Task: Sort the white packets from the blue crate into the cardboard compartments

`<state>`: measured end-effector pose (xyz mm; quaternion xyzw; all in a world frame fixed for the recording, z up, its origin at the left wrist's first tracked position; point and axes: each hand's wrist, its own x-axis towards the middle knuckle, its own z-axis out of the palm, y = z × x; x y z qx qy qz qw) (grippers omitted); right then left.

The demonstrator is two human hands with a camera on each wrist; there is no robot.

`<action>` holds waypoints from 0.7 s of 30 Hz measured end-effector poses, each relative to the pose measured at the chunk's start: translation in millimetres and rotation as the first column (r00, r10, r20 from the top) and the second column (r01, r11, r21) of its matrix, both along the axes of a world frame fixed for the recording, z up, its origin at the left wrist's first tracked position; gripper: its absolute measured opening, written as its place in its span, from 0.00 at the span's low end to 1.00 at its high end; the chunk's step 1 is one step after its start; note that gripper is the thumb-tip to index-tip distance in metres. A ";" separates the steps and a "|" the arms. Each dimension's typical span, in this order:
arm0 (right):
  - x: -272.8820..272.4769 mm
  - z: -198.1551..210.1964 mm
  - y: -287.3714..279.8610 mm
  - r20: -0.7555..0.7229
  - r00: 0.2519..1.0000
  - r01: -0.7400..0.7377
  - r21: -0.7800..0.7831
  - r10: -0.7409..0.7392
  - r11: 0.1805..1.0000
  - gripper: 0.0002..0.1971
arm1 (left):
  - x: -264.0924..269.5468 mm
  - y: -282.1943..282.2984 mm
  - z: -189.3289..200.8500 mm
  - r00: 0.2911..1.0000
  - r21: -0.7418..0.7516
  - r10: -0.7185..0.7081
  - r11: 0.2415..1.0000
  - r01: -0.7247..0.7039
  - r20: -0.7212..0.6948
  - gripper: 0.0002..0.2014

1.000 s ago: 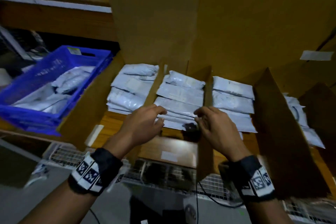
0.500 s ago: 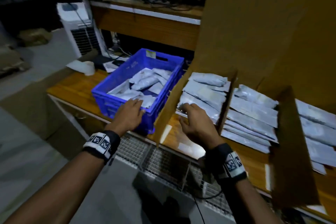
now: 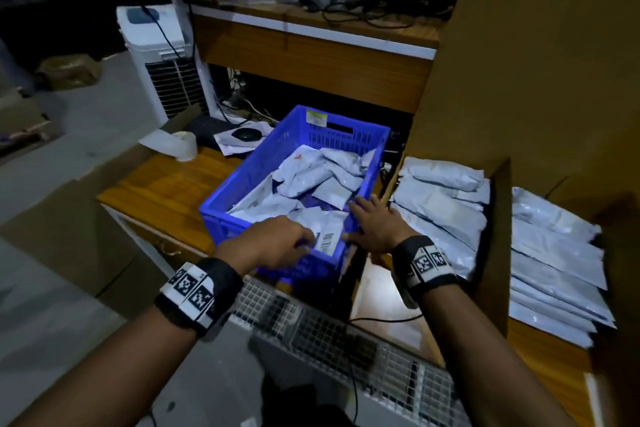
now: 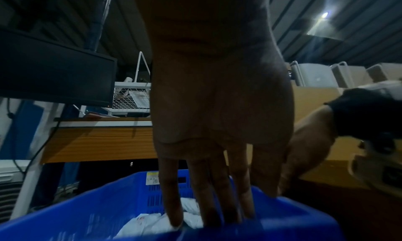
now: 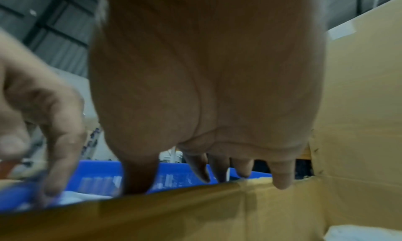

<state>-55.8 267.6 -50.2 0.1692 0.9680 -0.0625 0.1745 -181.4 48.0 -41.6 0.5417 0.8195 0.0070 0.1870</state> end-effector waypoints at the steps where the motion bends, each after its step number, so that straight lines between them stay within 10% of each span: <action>1: -5.5 1.9 4.5 0.028 1.000 0.009 -0.007 -0.009 1.000 0.46 | -11.0 6.2 3.6 0.999 -0.035 -0.025 0.999 0.026 0.028 0.15; 11: -32.0 9.2 23.9 0.164 0.985 0.053 0.005 -0.053 0.999 0.66 | -119.3 109.2 14.8 0.998 -0.249 -0.050 0.967 0.060 0.047 0.17; 21: -44.3 10.3 27.0 0.267 0.956 0.114 0.029 -0.117 0.993 0.72 | -202.9 204.2 -56.6 0.995 -0.292 0.039 0.954 -0.066 -0.095 0.31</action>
